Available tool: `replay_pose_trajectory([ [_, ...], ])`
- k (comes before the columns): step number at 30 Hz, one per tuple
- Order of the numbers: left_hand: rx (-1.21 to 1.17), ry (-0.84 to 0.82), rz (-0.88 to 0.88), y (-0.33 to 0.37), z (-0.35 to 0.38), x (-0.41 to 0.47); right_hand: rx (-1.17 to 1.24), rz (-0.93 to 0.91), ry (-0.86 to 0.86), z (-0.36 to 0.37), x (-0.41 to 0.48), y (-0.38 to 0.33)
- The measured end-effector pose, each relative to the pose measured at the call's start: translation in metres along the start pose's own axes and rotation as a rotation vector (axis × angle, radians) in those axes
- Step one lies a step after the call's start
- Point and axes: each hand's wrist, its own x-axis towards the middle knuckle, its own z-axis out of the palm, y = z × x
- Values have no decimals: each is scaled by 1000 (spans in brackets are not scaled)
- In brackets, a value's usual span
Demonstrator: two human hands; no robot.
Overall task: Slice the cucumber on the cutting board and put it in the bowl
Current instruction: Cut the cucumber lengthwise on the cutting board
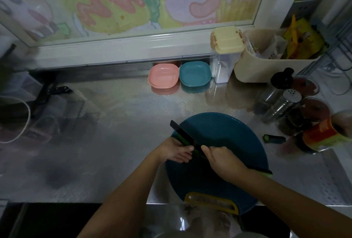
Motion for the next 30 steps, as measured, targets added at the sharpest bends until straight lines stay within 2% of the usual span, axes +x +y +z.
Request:
replay_pose_trajectory([
  [6, 10, 3, -4, -3, 0, 5, -238, 9, 22, 13, 1, -2],
  [10, 19, -1, 3, -2, -1, 7, -306, 40, -4, 14, 6, -2],
  [22, 21, -51, 0, 0, -6, 9, -52, -1, -106, -9, 15, -6],
  [26, 11, -55, 1, -1, -6, 9, 64, 56, -121, -6, 14, -8],
  [30, 8, -55, -1, -1, -6, 10, 19, 43, -132, -11, 16, -12],
])
